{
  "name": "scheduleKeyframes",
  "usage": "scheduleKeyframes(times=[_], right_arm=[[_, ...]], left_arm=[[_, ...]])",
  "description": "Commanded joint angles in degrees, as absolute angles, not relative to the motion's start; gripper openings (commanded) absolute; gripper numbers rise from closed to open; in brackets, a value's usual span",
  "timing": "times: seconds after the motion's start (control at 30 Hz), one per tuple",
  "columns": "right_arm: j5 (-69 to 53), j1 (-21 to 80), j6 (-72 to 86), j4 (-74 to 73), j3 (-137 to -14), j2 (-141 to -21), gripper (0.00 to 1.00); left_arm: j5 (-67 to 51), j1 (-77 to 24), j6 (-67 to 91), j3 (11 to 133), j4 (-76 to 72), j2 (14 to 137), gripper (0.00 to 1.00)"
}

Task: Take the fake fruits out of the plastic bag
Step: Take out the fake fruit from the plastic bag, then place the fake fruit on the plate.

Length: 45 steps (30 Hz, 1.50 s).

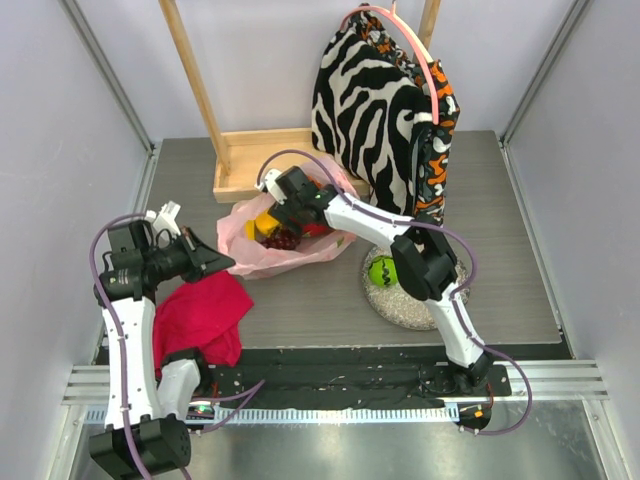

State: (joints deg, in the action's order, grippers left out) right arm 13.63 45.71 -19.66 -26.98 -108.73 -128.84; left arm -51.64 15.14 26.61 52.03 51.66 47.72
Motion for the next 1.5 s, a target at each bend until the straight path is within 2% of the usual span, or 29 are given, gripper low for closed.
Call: scheduleKeyframes(times=[0.0,0.1,0.17,0.37,0.63,0.8,0.97,1.07,1.13,1.23,1.37,1.47], right_arm=[[11.0,45.2,-22.1,-30.0,-105.7,-124.5,0.58],[9.2,45.1,-23.4,-30.7,-107.6,-121.5,0.42],[4.9,45.1,-23.1,-32.1,-109.6,-117.7,0.37],[-6.8,44.7,-19.5,-40.0,-115.7,-108.7,0.31],[-22.0,43.2,-11.5,-33.0,-107.4,-94.0,0.31],[-20.0,40.4,-9.7,-36.7,-109.9,-86.8,0.31],[-12.9,31.5,-14.0,-42.9,-114.2,-82.0,0.31],[-9.6,26.6,-21.8,-48.7,-108.7,-77.4,0.31],[-7.7,24.2,-26.9,-50.0,-98.3,-71.8,0.31],[-4.6,17.5,-25.5,-49.8,-85.4,-68.1,0.29],[-7.7,10.0,-29.2,-49.5,-75.2,-67.8,0.28],[-8.9,9.0,-32.9,-47.8,-69.1,-68.5,0.29]], left_arm=[[-52.5,15.1,28.3,51.4,46.7,48.8,0.00],[-51.9,14.8,29.1,50.6,43.4,50.1,0.00],[-52.0,14.8,29.9,49.4,40.5,51.8,0.00],[-52.9,14.1,32.5,48.6,33.9,57.3,0.00],[-51.6,13.4,34.9,51.3,29.1,61.9,0.00],[-51.2,13.2,34.5,55.5,28.6,65.6,0.00],[-50.7,13.2,34.6,57.9,27.9,68.6,0.00],[-50.8,13.1,34.6,58.9,27.9,69.1,0.00],[-50.7,13.1,34.8,59.2,27.9,69.2,0.00],[-50.5,13.0,35.0,59.6,27.9,69.3,0.00],[-50.8,13.1,35.2,59.5,27.9,68.6,0.00],[-50.8,13.1,35.2,59.2,27.9,68.0,0.00]])
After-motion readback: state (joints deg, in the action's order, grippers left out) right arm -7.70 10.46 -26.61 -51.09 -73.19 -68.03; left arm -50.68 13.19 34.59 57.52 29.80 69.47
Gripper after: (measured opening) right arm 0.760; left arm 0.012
